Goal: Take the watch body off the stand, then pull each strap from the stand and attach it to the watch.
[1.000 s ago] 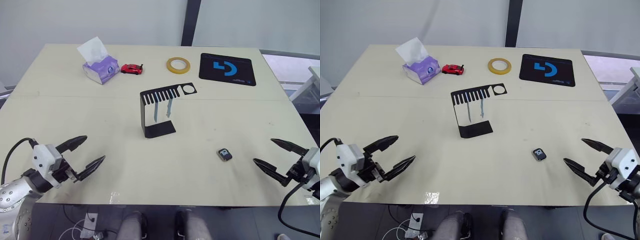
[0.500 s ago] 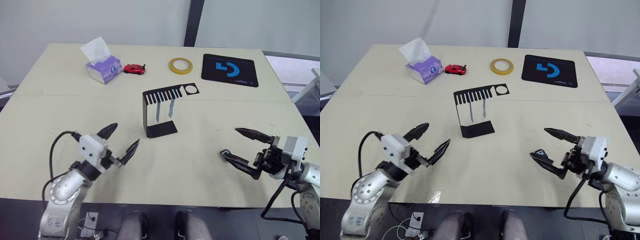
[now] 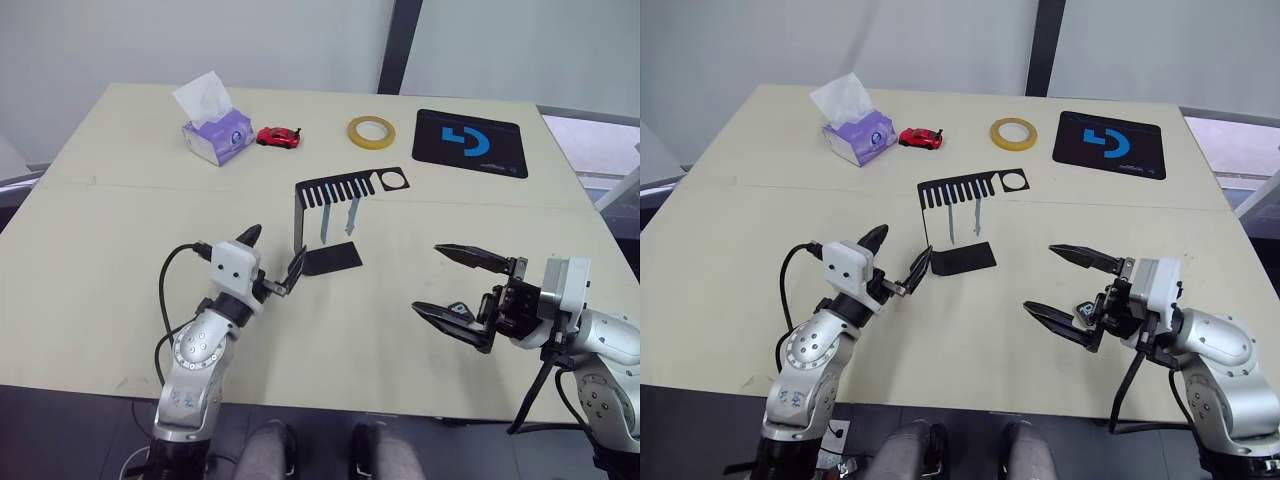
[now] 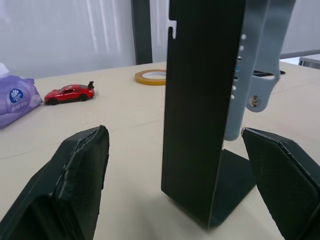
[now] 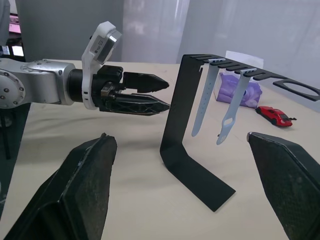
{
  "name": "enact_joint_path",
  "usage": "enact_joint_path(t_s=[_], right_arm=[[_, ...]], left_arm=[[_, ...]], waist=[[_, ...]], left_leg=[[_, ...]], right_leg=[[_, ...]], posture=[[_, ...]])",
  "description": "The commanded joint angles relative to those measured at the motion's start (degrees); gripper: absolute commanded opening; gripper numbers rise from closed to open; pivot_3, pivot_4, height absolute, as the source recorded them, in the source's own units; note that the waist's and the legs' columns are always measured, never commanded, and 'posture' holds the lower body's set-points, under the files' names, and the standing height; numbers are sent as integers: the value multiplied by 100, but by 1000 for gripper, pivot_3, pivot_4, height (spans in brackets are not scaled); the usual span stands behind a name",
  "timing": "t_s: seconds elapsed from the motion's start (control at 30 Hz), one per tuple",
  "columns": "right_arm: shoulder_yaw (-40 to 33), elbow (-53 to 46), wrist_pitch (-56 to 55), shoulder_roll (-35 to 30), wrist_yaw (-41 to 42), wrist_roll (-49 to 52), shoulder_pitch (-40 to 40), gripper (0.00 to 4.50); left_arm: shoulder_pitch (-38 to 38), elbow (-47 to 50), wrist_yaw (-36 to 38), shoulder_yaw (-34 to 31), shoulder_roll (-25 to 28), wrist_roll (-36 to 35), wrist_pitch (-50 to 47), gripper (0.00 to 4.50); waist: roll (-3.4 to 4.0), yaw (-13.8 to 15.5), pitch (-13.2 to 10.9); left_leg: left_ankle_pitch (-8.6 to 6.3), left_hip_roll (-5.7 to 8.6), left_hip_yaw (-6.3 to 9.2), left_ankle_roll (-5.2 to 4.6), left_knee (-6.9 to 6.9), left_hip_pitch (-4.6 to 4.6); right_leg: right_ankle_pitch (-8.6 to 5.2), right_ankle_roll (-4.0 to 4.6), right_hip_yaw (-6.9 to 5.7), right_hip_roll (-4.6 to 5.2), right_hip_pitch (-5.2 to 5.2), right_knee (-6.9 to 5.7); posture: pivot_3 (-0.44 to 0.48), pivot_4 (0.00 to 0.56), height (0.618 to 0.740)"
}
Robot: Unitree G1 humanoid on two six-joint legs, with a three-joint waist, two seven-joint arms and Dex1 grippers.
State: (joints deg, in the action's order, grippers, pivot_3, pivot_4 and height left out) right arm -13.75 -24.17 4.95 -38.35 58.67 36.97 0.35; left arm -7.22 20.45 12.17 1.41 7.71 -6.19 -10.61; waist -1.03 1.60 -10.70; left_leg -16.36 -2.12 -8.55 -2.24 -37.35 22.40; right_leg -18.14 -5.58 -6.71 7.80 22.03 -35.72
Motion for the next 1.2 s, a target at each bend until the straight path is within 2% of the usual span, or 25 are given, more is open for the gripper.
enact_joint_path(t_s=[0.03, 0.23, 0.63, 0.73, 0.97, 1.0, 1.2], right_arm=[[-154, -194, -89, 11, -61, 5, 117, 4459], [-257, -459, -58, 226, -593, -26, 278, 4459], [-389, -707, -97, 265, -956, -170, 602, 4459], [-434, -738, -82, 254, -993, -174, 642, 4500], [-526, -742, -99, 241, -1026, -201, 774, 4500], [-530, -753, -102, 253, -1040, -211, 806, 4500], [-500, -853, -141, 326, -1153, -293, 983, 4500]], left_arm=[[-145, -28, -29, 85, -58, 51, 197, 4500], [-440, -353, -185, 112, -186, 206, 327, 4500], [-617, -486, -325, 318, -325, 348, 103, 4500], [-680, -549, -378, 278, -380, 327, 1, 3714], [-810, -620, -318, 424, -467, 324, 32, 399], [-828, -630, -300, 455, -455, 344, 21, 41], [-926, -594, -230, 497, -454, 334, -30, 41]], waist=[[0, -7, 0], [0, -13, 0], [-1, -11, 0], [-1, -11, 0], [-1, -10, 0], [-1, -10, 0], [-1, -8, -1]], left_leg=[[0, 0, 0, 0, 0, 0], [0, -1, 0, 1, 0, -1], [0, 0, 1, 1, 1, 1], [0, -1, 1, 0, 1, 0], [-1, 0, 1, 0, 1, 0], [-1, 0, 1, 0, 1, 0], [-1, 0, 1, 0, 1, 2]], right_leg=[[0, 0, -2, 0, -1, 3], [0, -1, -3, -2, -1, -1], [1, -2, -4, -3, -2, 5], [1, -2, -4, -3, -2, 5], [1, -2, -4, -4, -2, 6], [1, -2, -4, -3, -2, 6], [1, -2, -5, -4, -2, 7]], posture=[[0, 150, 740], [0, 150, 740], [0, 150, 740], [0, 150, 740], [0, 150, 740], [0, 150, 740], [0, 150, 740]])
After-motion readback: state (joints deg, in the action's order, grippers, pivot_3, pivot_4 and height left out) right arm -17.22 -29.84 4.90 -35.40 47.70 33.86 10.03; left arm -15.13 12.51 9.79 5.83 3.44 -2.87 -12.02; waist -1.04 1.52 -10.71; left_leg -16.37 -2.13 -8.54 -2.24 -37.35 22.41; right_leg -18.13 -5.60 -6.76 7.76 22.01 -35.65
